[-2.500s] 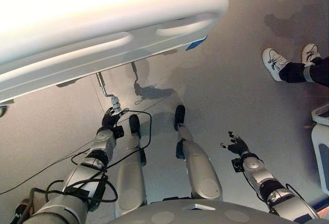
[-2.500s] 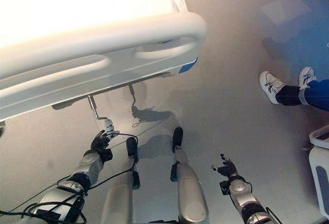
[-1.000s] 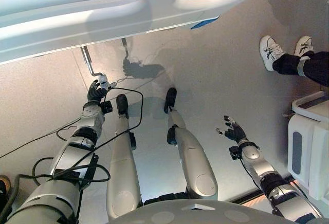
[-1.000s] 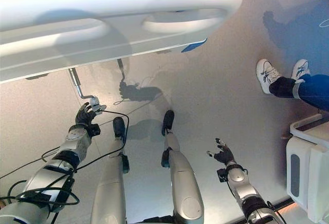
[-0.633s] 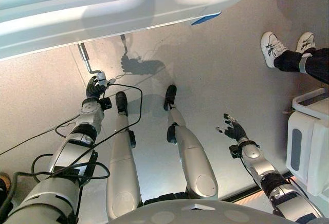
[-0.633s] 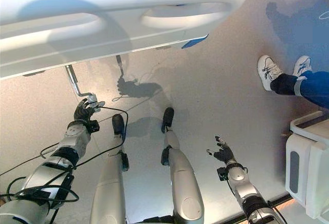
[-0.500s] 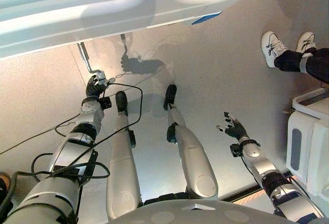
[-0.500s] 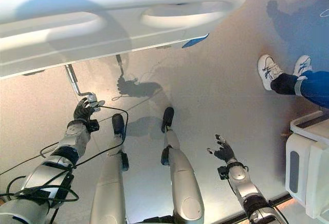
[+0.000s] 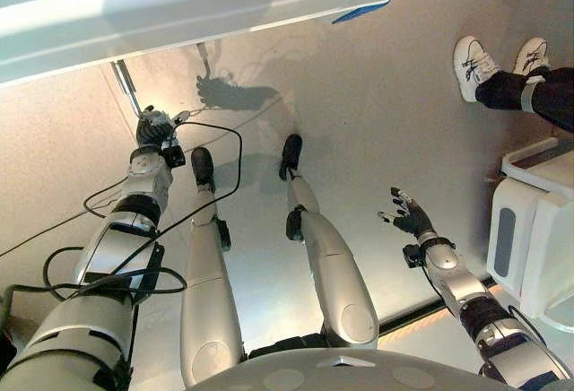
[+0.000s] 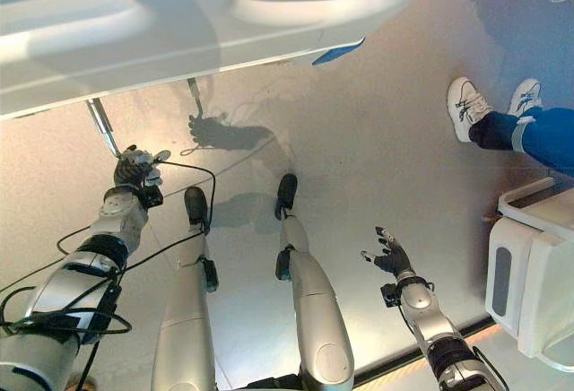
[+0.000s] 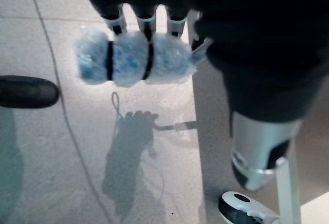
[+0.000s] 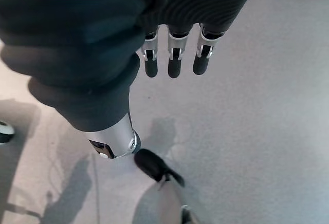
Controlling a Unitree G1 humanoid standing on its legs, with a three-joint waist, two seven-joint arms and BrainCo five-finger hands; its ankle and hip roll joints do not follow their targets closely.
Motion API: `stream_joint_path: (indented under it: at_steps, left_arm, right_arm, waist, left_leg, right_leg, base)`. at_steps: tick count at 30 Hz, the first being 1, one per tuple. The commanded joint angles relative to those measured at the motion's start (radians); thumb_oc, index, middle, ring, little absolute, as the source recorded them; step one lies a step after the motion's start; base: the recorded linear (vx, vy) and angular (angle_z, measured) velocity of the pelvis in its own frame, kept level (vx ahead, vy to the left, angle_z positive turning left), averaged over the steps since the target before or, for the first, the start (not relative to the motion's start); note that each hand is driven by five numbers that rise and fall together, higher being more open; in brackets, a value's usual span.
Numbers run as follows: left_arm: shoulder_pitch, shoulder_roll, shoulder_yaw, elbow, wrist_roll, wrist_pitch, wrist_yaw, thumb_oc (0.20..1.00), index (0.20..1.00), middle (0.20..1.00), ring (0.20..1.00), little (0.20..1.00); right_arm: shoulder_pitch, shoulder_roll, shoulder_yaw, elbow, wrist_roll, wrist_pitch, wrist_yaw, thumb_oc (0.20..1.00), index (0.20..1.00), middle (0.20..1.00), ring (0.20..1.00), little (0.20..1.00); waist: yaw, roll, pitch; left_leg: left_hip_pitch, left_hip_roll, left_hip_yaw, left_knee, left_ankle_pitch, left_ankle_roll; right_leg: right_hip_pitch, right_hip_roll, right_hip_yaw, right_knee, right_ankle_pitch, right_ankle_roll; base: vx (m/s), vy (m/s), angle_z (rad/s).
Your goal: Raise the hospital bed
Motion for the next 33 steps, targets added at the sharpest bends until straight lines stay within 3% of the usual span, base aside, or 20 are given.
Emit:
stream_joint_path:
  at_steps: [1,23,24,25,26,33]
  left_arm:
    - [-0.038,0.018,-0.003,0.001,-0.011,-0.027,-0.004,1.0,1.0,1.0,1.0,1.0]
    - [-0.038,0.0,-0.024,0.034,0.051,-0.007,-0.018,1.0,1.0,1.0,1.0,1.0]
    - [-0.036,-0.003,-0.023,0.029,0.048,-0.009,-0.016,0.881,0.881,0.881,0.881,0.881]
    - [-0.035,-0.005,-0.022,0.026,0.046,-0.01,-0.016,0.457,0.457,0.457,0.457,0.457]
    - [-0.036,-0.007,-0.021,0.021,0.036,-0.014,-0.014,0.2,0.2,0.2,0.2,0.2]
    - [-0.057,0.008,-0.033,0.005,0.026,-0.02,-0.016,0.2,0.2,0.2,0.2,0.2]
  right_arm:
    - [0.039,-0.07,0.006,-0.031,0.039,-0.03,0.0,1.0,1.0,1.0,1.0,1.0]
    - [0.049,-0.083,0.018,-0.083,0.031,-0.039,0.015,1.0,1.0,1.0,1.0,1.0]
    - [0.051,-0.086,0.017,-0.083,0.029,-0.039,0.014,1.0,1.0,1.0,1.0,1.0]
    - [0.052,-0.088,0.017,-0.083,0.028,-0.04,0.014,1.0,1.0,1.0,1.0,1.0]
    - [0.054,-0.088,0.017,-0.082,0.029,-0.041,0.013,1.0,1.0,1.0,1.0,1.0]
    - [0.059,-0.09,0.028,-0.068,0.027,-0.039,0.016,1.0,1.0,1.0,1.0,1.0]
  waist:
    - [0.004,-0.022,0.0]
    - [0.001,-0.043,-0.005]
    - [0.002,-0.045,-0.004]
    - [0.002,-0.045,-0.003]
    - [0.003,-0.047,-0.002]
    - [0.002,-0.051,0.002]
  left_leg:
    - [-0.027,-0.042,0.005,-0.124,0.114,0.033]
    - [-0.053,-0.035,0.004,-0.144,0.118,0.031]
    - [-0.053,-0.035,0.004,-0.143,0.118,0.031]
    - [-0.053,-0.034,0.004,-0.143,0.118,0.031]
    - [-0.054,-0.034,0.004,-0.142,0.118,0.031]
    - [-0.055,-0.035,0.001,-0.138,0.119,0.03]
  right_leg:
    - [-0.046,-0.001,-0.004,0.079,-0.004,0.112]
    - [-0.071,0.003,-0.013,0.069,-0.004,0.114]
    - [-0.071,0.003,-0.015,0.071,-0.005,0.113]
    - [-0.072,0.004,-0.016,0.071,-0.005,0.112]
    - [-0.073,0.005,-0.018,0.072,-0.005,0.112]
    - [-0.069,0.006,-0.019,0.07,-0.002,0.112]
  base:
    - [0.0,0.0,0.0]
    - [0.01,-0.002,0.01]
    - [0.0,0.0,0.0]
    - [-0.02,-0.02,0.03]
    - [-0.01,-0.022,0.03]
    - [0.0,-0.003,0.0]
